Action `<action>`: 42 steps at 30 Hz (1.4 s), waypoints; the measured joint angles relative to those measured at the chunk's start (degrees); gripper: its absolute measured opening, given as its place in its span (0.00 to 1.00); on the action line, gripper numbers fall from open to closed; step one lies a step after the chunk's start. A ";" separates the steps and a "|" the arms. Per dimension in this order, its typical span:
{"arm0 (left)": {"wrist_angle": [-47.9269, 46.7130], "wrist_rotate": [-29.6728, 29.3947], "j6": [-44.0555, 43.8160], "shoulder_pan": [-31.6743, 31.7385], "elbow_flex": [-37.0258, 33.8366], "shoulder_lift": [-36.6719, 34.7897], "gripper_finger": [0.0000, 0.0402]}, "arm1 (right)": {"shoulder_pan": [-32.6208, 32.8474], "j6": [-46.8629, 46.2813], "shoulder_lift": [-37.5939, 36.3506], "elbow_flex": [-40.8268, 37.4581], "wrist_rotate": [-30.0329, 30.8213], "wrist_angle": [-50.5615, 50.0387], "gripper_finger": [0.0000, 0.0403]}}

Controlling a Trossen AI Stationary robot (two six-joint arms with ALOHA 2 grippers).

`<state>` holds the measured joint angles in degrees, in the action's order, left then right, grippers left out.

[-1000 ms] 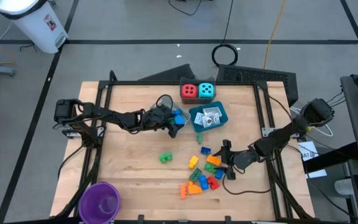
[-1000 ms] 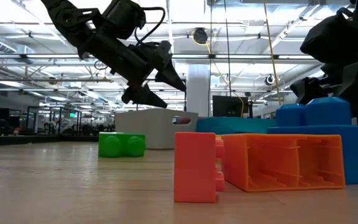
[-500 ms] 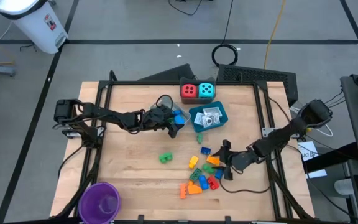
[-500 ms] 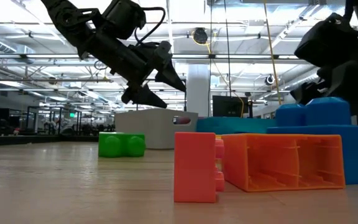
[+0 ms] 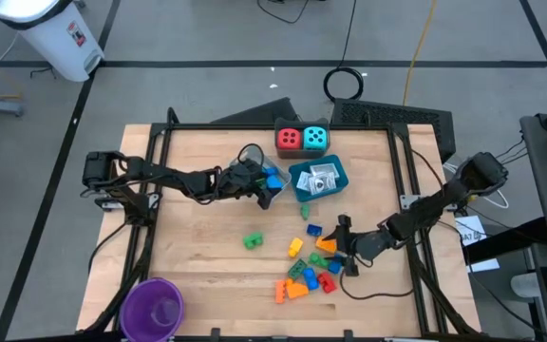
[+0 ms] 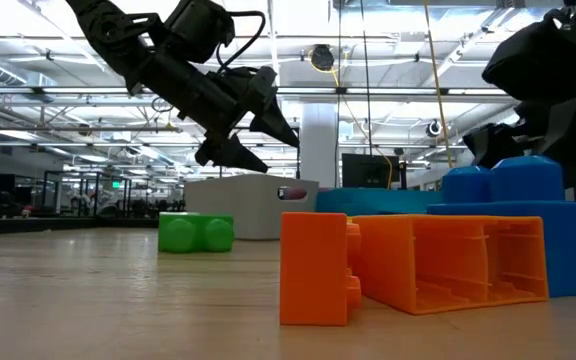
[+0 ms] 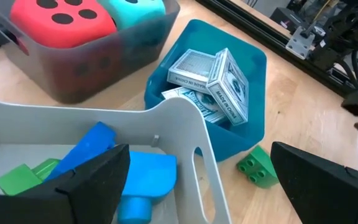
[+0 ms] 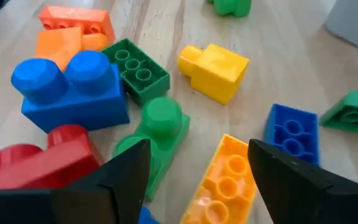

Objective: Pick & Place Toys
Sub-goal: Put the yellow game piece into the gray bin

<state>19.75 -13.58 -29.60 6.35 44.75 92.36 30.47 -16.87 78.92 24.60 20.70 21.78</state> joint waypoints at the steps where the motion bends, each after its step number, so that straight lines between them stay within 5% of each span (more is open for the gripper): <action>1: -0.02 0.00 0.03 0.00 0.00 0.00 0.98 | 0.11 0.26 -1.13 -0.13 0.03 -0.19 0.62; 12: -0.20 0.02 -0.47 0.00 0.00 0.00 0.98 | 1.06 -7.72 -3.43 0.00 1.92 -11.35 0.62; 26: 0.15 0.02 -0.70 0.00 0.00 0.00 0.98 | -1.71 -10.91 2.73 0.04 1.56 -10.49 0.61; 39: 0.28 0.09 -0.70 -0.04 0.00 0.00 0.98 | -2.40 -7.48 1.39 0.11 -1.63 -9.91 0.25; 42: 0.93 0.66 -1.12 -0.04 0.00 0.00 0.98 | -2.39 -5.01 -0.39 0.11 -1.46 -9.69 0.24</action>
<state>20.68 -12.92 -30.72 6.31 44.75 92.36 28.08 -21.88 78.53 24.71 19.24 12.09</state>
